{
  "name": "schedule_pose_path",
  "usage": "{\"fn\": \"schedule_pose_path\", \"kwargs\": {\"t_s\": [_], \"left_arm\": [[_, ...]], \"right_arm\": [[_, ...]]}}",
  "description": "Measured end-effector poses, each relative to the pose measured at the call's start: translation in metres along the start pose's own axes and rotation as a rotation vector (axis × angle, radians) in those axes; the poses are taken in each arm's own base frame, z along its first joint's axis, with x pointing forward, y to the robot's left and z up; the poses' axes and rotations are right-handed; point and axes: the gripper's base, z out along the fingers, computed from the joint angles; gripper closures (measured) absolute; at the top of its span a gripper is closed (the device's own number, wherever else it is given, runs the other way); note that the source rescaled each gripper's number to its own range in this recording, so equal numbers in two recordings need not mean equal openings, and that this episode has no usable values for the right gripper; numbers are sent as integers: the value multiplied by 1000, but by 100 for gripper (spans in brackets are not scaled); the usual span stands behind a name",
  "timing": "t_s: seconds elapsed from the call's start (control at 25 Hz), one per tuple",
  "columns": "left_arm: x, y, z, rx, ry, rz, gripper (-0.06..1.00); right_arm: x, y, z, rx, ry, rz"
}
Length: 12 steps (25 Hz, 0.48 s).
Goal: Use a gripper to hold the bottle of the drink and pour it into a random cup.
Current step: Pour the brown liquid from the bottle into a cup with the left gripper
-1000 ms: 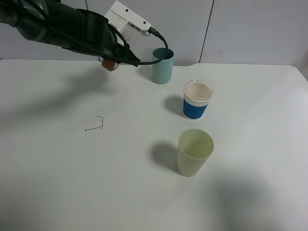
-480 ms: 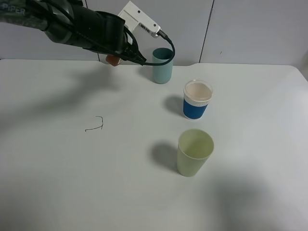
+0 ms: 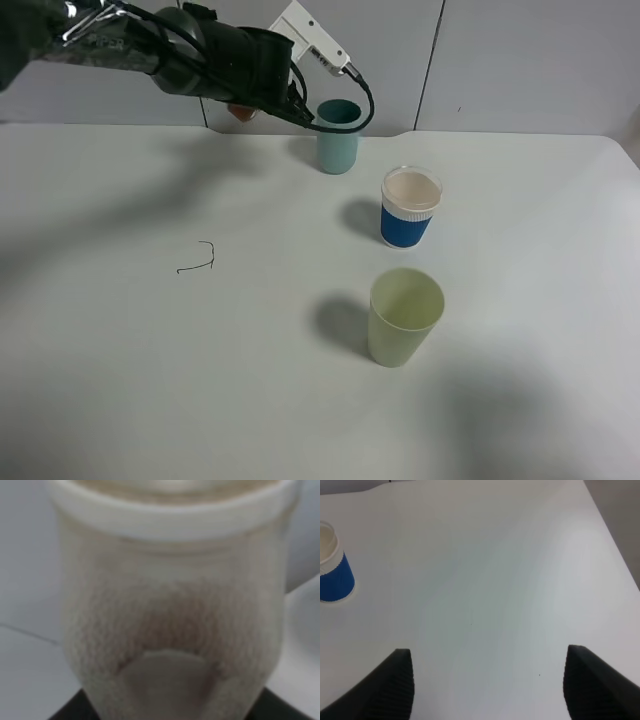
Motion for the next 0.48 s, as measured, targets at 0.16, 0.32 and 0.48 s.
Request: {"fn": "schedule_pose_path", "kwargs": {"t_s": [0.16,0.32,0.48], "left_arm": [[-5,-11,4,-19,-1,56,93],[-9,-22,6,-16,-8,110,93],[-11,-28,8,-23,-8,161,93]], "right_arm": [[0,0,0,0,0,0],[0,0,0,0,0,0],[0,0,0,0,0,0]]}}
